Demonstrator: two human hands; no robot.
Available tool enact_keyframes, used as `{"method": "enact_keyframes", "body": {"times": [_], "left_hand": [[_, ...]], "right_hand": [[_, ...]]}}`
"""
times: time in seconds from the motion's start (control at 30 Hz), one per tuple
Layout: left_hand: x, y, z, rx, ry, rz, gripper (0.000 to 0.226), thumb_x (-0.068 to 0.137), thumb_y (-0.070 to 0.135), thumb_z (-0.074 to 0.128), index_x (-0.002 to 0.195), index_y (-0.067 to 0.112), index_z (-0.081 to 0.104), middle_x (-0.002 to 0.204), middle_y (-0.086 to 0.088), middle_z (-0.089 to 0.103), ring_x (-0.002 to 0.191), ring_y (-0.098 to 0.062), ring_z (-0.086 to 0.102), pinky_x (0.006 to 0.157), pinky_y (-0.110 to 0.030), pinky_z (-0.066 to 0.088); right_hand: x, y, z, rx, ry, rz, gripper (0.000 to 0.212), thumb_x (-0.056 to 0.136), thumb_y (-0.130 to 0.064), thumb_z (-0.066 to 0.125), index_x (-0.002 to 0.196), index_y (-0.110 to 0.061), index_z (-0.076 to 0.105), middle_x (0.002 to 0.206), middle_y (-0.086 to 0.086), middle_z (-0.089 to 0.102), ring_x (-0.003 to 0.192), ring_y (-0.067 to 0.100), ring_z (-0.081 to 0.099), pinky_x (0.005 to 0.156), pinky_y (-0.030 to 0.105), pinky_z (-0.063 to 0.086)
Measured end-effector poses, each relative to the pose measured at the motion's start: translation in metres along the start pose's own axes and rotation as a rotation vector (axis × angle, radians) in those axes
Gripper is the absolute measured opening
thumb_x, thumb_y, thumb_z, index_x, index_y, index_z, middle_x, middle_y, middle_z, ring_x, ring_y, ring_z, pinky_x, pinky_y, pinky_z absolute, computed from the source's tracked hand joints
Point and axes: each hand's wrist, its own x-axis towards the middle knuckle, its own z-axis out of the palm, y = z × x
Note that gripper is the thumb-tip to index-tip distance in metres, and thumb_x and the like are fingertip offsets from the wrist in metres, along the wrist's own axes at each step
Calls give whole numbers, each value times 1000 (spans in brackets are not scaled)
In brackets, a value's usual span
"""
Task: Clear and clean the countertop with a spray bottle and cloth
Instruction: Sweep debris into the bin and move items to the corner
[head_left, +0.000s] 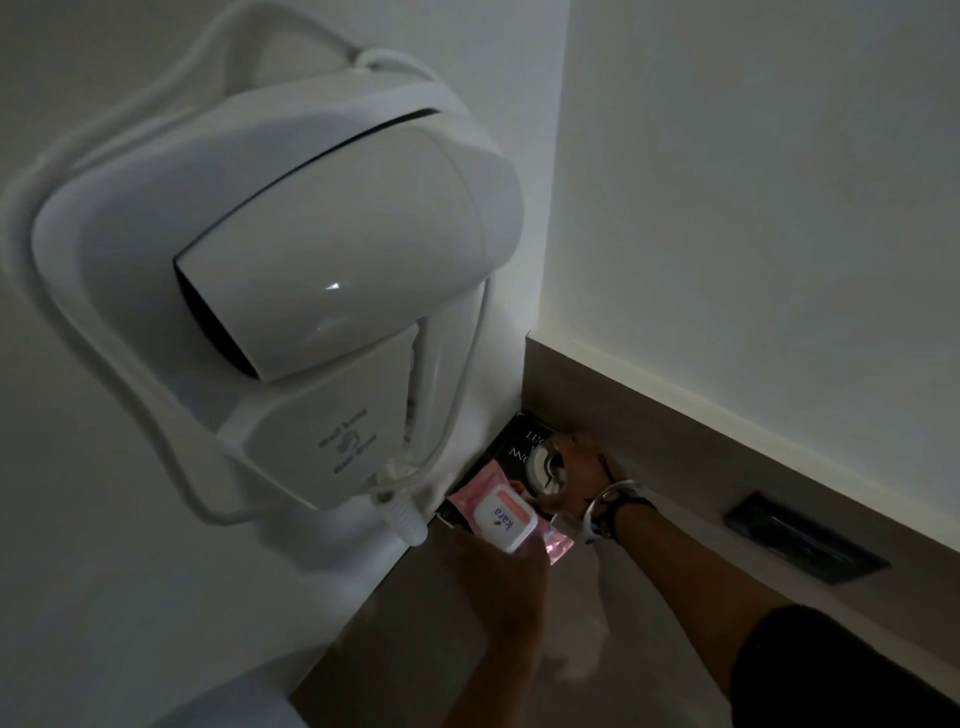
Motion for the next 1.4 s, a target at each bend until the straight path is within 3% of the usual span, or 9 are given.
{"method": "enact_keyframes", "body": {"times": [0.13, 0.27, 0.47, 0.77, 0.9, 1.0, 1.2, 1.33, 1.4], "left_hand": [[-12, -29, 3, 362, -16, 426, 93, 57, 46, 89, 131, 1, 57, 132, -34, 54, 117, -47, 58, 89, -57, 55], [-3, -33, 2, 557, -56, 608, 88, 45, 39, 96, 121, 5, 68, 128, -28, 62, 115, -45, 62, 90, -61, 52], [9, -28, 1, 665, -66, 660, 78, 52, 49, 92, 114, 5, 72, 121, -26, 67, 110, -42, 66, 88, -59, 53], [-5, -17, 2, 625, -148, 584, 88, 75, 63, 67, 132, -3, 55, 132, -36, 53, 118, -51, 56, 98, -66, 41], [-32, -5, -2, 535, -165, 634, 105, 83, 80, 15, 136, -5, 45, 140, -36, 45, 124, -51, 49, 98, -59, 39], [-73, 5, 12, 481, -135, 789, 102, 81, 80, 24, 131, -7, 48, 137, -37, 46, 123, -51, 48, 99, -60, 38], [-231, 49, 67, 319, -420, 1048, 92, 76, 68, 51, 138, 1, 45, 139, -28, 49, 128, -43, 47, 106, -56, 39], [-317, 75, 97, 207, -460, 1111, 83, 77, 53, 69, 141, 4, 45, 150, -22, 42, 137, -37, 42, 112, -54, 36], [-339, 78, 109, 218, -441, 1149, 82, 79, 46, 74, 141, 2, 45, 149, -24, 42, 139, -38, 40, 113, -56, 32]], "right_hand": [[9, -6, 14, -17, 42, -23, 89, 57, -69, 74, 130, -27, 46, 129, 4, 46, 116, 26, 51, 96, 42, 51], [16, -10, 20, -28, 56, -60, 84, 73, -53, 75, 141, -17, 43, 152, 13, 33, 137, 34, 36, 113, 43, 36], [9, -5, 11, -33, 49, -126, 68, 90, -37, 64, 147, -13, 38, 160, 15, 20, 148, 31, 18, 121, 40, 20], [-110, -6, -41, 119, 550, -269, 20, 87, -6, 63, 106, -7, 69, 109, 14, 70, 104, 23, 61, 97, 31, 47], [-214, 47, -49, 144, 743, -20, 21, 84, -12, 69, 105, -13, 70, 107, 5, 69, 102, 21, 62, 92, 30, 49], [-301, 107, -64, 216, 913, 243, 15, 83, -17, 72, 95, -8, 69, 95, -6, 63, 92, 3, 55, 85, 29, 50], [-443, 224, -108, 168, 1279, 756, 34, 69, -28, 85, 82, -4, 65, 81, 17, 62, 77, 36, 60, 69, 40, 46], [-458, 270, -128, 424, 1115, 866, 86, 60, -70, 74, 123, -17, 49, 118, 6, 53, 104, 20, 52, 86, 38, 51], [-449, 284, -138, 538, 1045, 838, 97, 51, -74, 74, 128, -24, 44, 122, 3, 55, 109, 20, 54, 91, 42, 52]]}}
